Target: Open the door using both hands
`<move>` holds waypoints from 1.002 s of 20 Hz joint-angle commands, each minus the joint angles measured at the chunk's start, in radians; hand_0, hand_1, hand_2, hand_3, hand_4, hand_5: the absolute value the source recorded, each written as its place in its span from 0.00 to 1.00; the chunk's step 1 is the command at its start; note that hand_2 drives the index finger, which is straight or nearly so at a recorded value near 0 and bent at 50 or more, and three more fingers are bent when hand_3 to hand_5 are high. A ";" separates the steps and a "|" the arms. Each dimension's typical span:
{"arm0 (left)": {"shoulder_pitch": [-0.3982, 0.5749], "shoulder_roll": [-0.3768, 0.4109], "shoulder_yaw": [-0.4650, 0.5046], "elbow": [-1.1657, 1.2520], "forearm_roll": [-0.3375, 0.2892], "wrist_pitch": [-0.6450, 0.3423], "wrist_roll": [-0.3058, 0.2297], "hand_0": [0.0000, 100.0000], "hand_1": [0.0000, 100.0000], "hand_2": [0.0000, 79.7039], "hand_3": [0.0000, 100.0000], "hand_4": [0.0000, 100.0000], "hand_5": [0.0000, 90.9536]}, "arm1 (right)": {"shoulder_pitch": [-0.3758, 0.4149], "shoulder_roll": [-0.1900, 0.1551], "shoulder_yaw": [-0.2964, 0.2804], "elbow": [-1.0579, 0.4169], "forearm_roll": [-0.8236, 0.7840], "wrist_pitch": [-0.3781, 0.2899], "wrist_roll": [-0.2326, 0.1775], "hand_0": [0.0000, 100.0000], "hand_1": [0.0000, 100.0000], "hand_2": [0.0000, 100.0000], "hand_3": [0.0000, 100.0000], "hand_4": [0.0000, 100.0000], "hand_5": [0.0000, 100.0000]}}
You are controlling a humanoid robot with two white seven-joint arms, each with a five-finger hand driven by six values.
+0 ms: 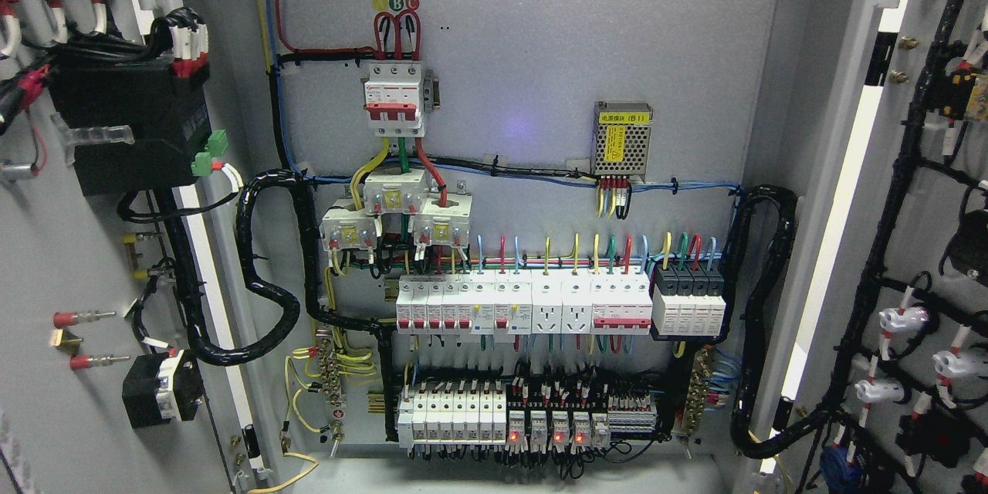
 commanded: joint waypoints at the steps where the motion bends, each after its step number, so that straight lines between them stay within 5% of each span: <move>1: 0.029 0.000 0.000 0.000 0.000 -0.001 0.001 0.00 0.00 0.00 0.00 0.00 0.00 | -0.043 0.010 0.043 0.043 -0.001 0.001 0.000 0.00 0.00 0.00 0.00 0.00 0.00; 11: 0.028 0.000 0.000 0.000 0.000 -0.001 0.001 0.00 0.00 0.00 0.00 0.00 0.00 | -0.081 0.011 0.095 0.071 -0.001 0.001 0.000 0.00 0.00 0.00 0.00 0.00 0.00; 15: 0.028 0.000 0.000 0.000 0.000 -0.001 0.001 0.00 0.00 0.00 0.00 0.00 0.00 | -0.066 0.011 0.041 0.067 -0.001 0.001 0.001 0.00 0.00 0.00 0.00 0.00 0.00; 20: 0.028 0.000 0.000 0.000 0.000 -0.001 0.001 0.00 0.00 0.00 0.00 0.00 0.00 | 0.086 -0.007 -0.088 0.020 -0.008 -0.003 0.001 0.00 0.00 0.00 0.00 0.00 0.00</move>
